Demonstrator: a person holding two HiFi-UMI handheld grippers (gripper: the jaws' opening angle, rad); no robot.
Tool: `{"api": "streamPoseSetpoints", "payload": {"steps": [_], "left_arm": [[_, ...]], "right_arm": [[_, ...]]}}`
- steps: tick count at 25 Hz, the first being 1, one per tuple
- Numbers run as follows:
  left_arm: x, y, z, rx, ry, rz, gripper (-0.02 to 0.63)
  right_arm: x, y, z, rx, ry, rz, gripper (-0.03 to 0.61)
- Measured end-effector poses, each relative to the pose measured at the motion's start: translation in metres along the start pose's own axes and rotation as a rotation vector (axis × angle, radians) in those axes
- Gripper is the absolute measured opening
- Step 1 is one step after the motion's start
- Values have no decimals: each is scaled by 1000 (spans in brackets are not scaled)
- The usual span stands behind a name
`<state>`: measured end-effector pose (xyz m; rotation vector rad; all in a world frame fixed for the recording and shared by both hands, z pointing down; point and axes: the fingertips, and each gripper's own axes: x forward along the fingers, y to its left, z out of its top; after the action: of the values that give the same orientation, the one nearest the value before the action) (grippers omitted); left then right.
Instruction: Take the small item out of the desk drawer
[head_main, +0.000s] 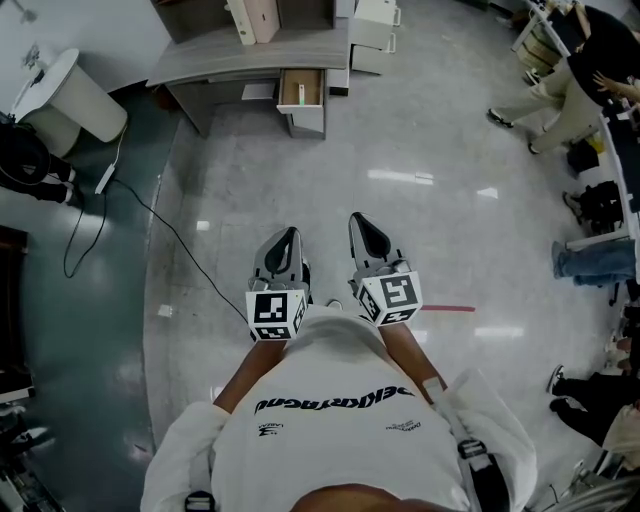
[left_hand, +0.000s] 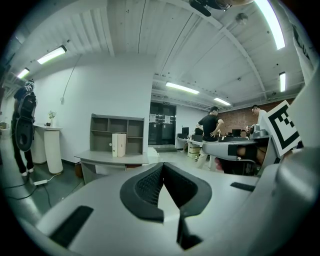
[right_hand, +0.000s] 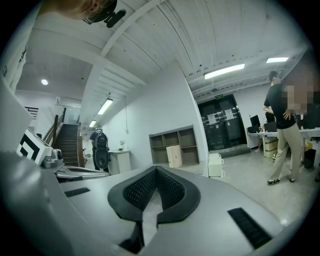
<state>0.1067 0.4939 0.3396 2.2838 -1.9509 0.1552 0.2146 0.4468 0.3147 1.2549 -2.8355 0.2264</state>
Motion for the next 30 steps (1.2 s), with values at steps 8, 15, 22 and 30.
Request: {"api": "streamPoseSetpoints", "payload": {"steps": [8,15,22,30], "left_arm": [[59,34,-2,-22,-3,16,17],[148,76,14,-32,-4,5,17],[249,138,45,-15,0,-38,17],[356,210,61,-21,14,-84,17]], "right_arm": [[60,-29,-5,-6,20,3,32],[146,-68,8,4,31,12,32],[260,-100,33,-10,30,-5,31],[381,-132,43,2,45,-38,31]]}}
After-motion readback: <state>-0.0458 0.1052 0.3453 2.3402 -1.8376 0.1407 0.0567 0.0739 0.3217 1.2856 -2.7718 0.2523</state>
